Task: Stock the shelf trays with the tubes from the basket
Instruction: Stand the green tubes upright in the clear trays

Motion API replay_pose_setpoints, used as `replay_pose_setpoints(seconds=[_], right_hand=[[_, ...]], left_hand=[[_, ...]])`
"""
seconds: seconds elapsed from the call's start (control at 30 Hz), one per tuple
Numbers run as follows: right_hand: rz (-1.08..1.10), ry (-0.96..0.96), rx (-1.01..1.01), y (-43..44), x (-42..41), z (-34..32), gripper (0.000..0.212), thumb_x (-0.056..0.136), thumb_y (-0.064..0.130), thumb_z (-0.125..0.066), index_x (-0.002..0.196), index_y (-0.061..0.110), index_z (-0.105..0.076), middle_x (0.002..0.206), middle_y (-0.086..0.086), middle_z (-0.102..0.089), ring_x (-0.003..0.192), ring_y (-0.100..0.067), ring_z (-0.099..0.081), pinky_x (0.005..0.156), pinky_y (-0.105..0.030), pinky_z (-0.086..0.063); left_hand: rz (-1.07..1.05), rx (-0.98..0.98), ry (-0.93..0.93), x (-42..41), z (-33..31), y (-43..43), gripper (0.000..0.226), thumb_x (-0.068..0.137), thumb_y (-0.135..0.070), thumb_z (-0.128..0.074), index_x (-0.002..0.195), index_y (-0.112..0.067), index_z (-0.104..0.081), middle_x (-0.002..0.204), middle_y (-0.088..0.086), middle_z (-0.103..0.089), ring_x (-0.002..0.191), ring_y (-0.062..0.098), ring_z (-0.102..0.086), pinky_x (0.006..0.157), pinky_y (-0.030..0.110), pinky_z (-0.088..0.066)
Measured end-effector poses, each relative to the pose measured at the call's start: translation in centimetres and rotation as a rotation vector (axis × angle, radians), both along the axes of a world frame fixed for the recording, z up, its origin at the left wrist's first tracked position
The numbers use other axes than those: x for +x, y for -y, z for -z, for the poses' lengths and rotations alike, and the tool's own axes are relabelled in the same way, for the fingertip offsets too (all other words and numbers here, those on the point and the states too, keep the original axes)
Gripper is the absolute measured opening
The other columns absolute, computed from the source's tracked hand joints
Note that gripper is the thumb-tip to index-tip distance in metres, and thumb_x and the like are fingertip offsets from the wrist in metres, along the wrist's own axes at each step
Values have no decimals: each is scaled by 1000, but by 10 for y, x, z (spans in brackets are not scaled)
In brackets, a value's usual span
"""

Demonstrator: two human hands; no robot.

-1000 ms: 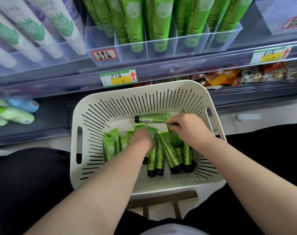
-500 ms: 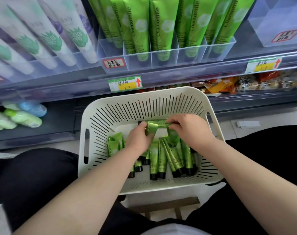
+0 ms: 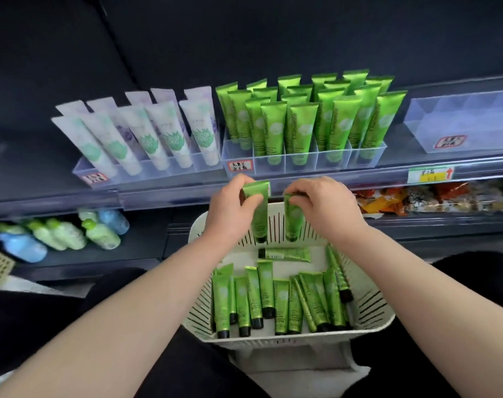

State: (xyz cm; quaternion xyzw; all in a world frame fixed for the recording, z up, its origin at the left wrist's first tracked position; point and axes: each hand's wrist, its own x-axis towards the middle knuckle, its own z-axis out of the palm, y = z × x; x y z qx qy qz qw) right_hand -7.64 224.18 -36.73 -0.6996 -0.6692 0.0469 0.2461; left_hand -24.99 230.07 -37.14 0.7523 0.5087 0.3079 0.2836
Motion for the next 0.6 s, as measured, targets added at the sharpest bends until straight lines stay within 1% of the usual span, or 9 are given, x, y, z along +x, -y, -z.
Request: replay_pose_setpoints(seconds=[0.07, 0.1, 0.17, 0.2, 0.27, 0.37, 0.43, 0.53, 0.6], right_hand=[[2, 3, 46, -7, -1, -21, 18, 93, 22, -57, 107, 24, -69, 99, 3, -71, 98, -26, -57, 78, -39, -47], [3, 0, 70, -10, -2, -31, 19, 93, 22, -56, 107, 24, -69, 100, 4, -71, 99, -25, -56, 78, -38, -47], [7, 6, 120, -17, -3, -51, 19, 93, 23, -56, 108, 24, -69, 101, 4, -71, 98, -24, -56, 78, -39, -47], [7, 20, 143, -20, -3, -59, 20, 94, 23, -56, 109, 24, -69, 100, 4, -71, 98, -24, -56, 77, -39, -47], [3, 47, 181, -27, -4, -74, 21, 94, 22, -55, 110, 24, -68, 99, 3, -71, 96, -24, -57, 75, -37, -48], [-9, 63, 235, -36, -6, -85, 20, 94, 22, -55, 109, 24, -68, 100, 3, -68, 94, -21, -59, 73, -36, -49], [-16, 66, 266, -42, -5, -88, 19, 94, 22, -56, 107, 23, -69, 99, 3, -65, 91, -20, -59, 72, -37, -50], [-25, 74, 265, -49, -3, -88, 18, 93, 22, -56, 106, 23, -69, 99, 4, -64, 91, -21, -59, 73, -39, -50], [-27, 75, 262, -52, -1, -86, 18, 93, 23, -56, 106, 24, -69, 97, 3, -64, 91, -21, -58, 73, -39, -50]], left_hand=[[-4, 55, 20, -3, -27, -9, 13, 90, -21, -65, 101, -23, -58, 83, -8, -61, 75, 9, -58, 65, 17, -44], [-16, 85, 32, -5, -40, -14, 14, 91, -21, -64, 103, -23, -58, 83, -9, -60, 75, 8, -58, 64, 17, -45], [-47, 159, 46, -6, -65, -25, 19, 90, -21, -65, 108, -22, -60, 85, -5, -62, 76, 14, -59, 66, 26, -48], [-63, 199, 43, -7, -77, -31, 21, 89, -21, -65, 111, -21, -61, 86, -2, -63, 76, 16, -59, 68, 28, -47], [-91, 263, 29, -6, -99, -44, 23, 89, -19, -64, 111, -22, -60, 87, -2, -63, 74, 16, -57, 67, 28, -43], [-113, 311, 4, -1, -119, -65, 17, 90, -15, -62, 104, -22, -59, 85, -7, -59, 71, 10, -53, 62, 24, -37], [-113, 307, -23, 4, -123, -78, 14, 90, -13, -60, 101, -22, -57, 85, -6, -57, 69, 6, -51, 61, 25, -38], [-78, 273, -105, 11, -117, -97, 14, 91, -11, -58, 101, -20, -57, 88, -1, -59, 75, 17, -56, 67, 31, -45], [-54, 261, -192, 16, -110, -108, 17, 93, -13, -57, 109, -18, -57, 90, 3, -59, 77, 22, -56, 69, 32, -44]])
